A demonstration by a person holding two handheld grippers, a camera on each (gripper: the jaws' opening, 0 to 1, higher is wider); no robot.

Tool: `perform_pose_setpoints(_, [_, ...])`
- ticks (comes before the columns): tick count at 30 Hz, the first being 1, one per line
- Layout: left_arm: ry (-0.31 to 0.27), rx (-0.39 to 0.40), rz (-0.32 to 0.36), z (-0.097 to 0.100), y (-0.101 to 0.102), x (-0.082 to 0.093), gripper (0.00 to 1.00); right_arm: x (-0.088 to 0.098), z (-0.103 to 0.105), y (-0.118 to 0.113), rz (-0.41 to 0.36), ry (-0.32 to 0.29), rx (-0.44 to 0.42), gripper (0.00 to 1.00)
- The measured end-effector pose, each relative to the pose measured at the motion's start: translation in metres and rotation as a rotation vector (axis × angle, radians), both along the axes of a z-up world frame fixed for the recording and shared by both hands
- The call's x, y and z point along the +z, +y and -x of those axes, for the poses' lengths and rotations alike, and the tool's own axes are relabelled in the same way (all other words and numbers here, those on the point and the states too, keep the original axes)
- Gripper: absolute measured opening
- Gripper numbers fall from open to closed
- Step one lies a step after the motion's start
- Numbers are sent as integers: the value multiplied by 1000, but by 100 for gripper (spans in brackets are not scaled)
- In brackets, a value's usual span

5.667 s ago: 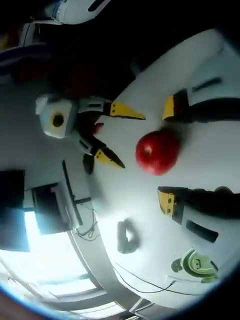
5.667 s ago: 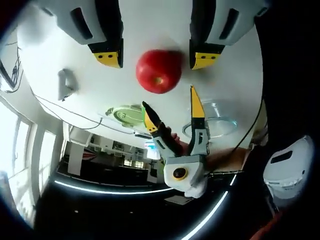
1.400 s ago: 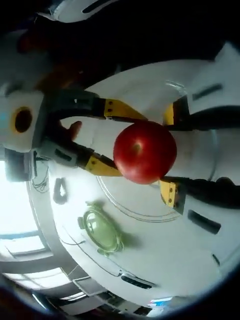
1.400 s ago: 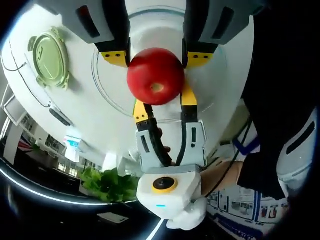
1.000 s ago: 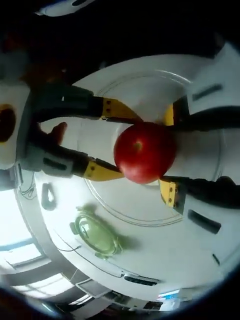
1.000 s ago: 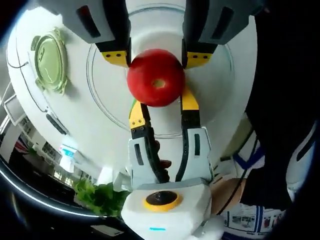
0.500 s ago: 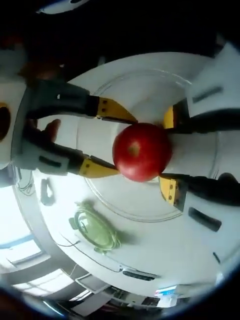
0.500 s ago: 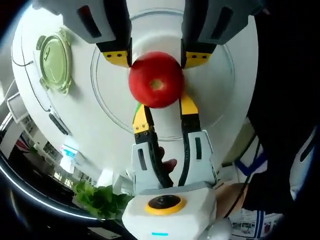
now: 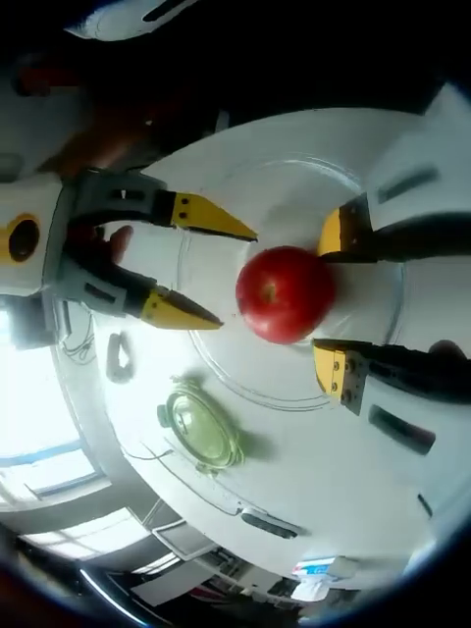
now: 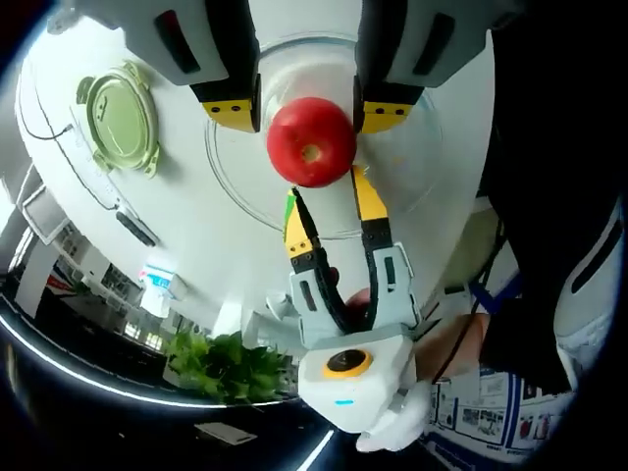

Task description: Pick up the tomato from the tabletop place it into the food storage container close the lid and lock the latches

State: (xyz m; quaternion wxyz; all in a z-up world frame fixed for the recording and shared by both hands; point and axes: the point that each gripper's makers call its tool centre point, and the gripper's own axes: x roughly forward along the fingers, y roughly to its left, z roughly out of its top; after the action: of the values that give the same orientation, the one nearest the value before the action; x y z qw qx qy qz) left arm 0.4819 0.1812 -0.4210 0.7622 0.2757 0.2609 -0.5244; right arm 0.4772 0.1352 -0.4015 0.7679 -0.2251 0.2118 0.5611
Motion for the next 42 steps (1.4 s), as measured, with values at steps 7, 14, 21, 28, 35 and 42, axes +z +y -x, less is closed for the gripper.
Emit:
perform_pose_setpoints(7, [4,71,292,0,0,31,27,36,-8,-3,-289,3,-102,31])
perform_pose_setpoints(14, [-49,219,637,-14,17,75,27,55,-20,-18,-420,-38,-196,32])
perform_pose_setpoints(21, [-268,364,984,-11,51,117,30,70,-26,-32,-580,-110,-281,31])
perform_pose_setpoints(28, [-412,519,960,-3,70,108,39,82,-46,-58,-679,-211,-429,26])
perform_pose_setpoints(35, [-454,547,941,5,74,106,37,81,-72,-87,-616,-299,-525,30])
perform_pose_setpoints(42, [-398,555,1083,8,70,99,37,72,-107,-108,-648,-229,-640,32])
